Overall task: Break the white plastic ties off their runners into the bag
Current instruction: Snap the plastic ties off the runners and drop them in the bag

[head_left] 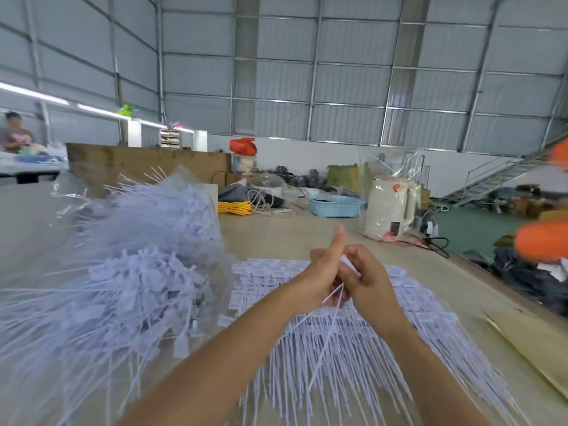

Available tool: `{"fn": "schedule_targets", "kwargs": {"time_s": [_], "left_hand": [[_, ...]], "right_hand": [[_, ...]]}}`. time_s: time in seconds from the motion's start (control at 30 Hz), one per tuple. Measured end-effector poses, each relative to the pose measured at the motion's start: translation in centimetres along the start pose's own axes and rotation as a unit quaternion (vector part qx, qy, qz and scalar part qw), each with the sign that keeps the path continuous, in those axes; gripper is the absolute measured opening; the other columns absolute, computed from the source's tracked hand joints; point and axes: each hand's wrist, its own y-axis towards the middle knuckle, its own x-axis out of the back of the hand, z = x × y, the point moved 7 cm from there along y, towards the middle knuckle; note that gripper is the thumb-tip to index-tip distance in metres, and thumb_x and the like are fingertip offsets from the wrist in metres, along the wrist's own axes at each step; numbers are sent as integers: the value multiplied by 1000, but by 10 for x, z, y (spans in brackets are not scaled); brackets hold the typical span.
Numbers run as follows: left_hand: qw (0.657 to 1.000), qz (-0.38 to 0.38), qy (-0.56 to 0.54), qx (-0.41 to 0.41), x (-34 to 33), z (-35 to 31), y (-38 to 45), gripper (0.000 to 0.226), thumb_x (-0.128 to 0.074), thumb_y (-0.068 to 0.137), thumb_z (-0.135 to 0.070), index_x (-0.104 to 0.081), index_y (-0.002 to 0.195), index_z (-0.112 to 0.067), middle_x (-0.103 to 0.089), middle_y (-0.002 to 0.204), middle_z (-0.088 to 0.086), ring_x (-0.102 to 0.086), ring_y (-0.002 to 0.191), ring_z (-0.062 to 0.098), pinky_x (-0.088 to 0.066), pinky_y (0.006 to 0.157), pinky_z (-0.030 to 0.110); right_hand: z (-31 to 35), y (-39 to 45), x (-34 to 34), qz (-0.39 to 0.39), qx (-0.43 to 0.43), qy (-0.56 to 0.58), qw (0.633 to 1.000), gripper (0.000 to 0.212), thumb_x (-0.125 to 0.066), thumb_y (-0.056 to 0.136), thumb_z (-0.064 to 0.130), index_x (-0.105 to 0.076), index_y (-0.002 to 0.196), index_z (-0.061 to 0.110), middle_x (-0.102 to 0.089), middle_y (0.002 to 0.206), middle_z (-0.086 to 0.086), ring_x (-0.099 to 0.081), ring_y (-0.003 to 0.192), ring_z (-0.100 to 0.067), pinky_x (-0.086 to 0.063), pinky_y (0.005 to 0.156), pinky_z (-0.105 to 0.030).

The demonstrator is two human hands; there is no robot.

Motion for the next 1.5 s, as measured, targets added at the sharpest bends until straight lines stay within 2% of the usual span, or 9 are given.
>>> {"fn": "schedule_targets", "kwargs": {"time_s": [0.17,0.33,0.6,0.7,0.93,1.03,1.1,1.33,1.5], "left_hand": [[996,-24,88,-14,18,8,-18,42,-59,93,-31,-51,121,-2,-59,67,5,-50,43,3,-40,46,18],[946,-138,273,-105,55,-5,-49,23,-54,96,-18,-70,100,-2,-55,62,-3,-46,48,2,-36,49,14],[656,-398,641,0,234,-5,-159,27,-47,94,-11,-67,112,-18,-68,107,9,-61,101,29,-46,82,34],[609,-379,685,128,282,21,-183,39,-43,93,-9,-62,122,-27,-63,106,9,-61,101,28,-48,84,33],[616,-383,675,137,278,40,-206,62,-18,94,-61,-34,145,-30,-41,137,12,-42,124,32,-38,103,44],[669,-332,648,146,237,56,-212,109,3,56,-96,-2,149,-41,-7,158,6,-9,145,32,-11,114,54],[674,-256,671,173,218,76,-203,110,-13,52,-100,18,143,-48,21,158,2,16,145,33,4,111,63],[652,-224,696,201,230,88,-171,86,-45,83,-70,11,145,-49,34,153,5,31,139,37,7,109,68],[673,-191,692,180,245,91,-156,72,-22,72,-87,0,137,-66,34,153,-2,34,138,31,10,104,70]], "right_hand": [[-1,2,30,-145,38,-17,989,18,-58,89,1,-56,84,19,-57,73,4,-55,68,0,-40,61,-13],[-10,-3,9,-34,2,0,999,13,-58,90,17,-57,96,28,-61,81,-7,-57,66,-12,-50,59,-25],[-21,-4,9,-23,-47,-10,999,17,-59,89,18,-55,105,20,-62,89,-5,-61,73,-21,-46,60,-27],[-20,-6,-3,10,-39,-35,999,16,-59,89,16,-55,102,23,-62,89,-5,-60,75,-25,-46,62,-27],[-3,-24,-76,205,41,-193,959,11,-61,90,19,-58,94,29,-57,82,12,-55,71,-12,-40,64,-16],[7,-43,-129,327,102,-295,892,13,-55,93,30,-65,97,23,-62,90,11,-55,83,-8,-45,78,-24],[15,-55,-165,371,141,-325,858,18,-52,94,29,-65,101,19,-63,101,2,-56,95,-16,-45,83,-30],[22,-63,-234,309,252,-469,788,39,-42,87,-2,-46,126,5,-52,118,-19,-54,105,-37,-44,78,-45],[51,-51,-220,286,274,-374,839,32,-51,75,-11,-59,104,1,-54,99,-20,-57,85,-36,-33,61,-34]]}}
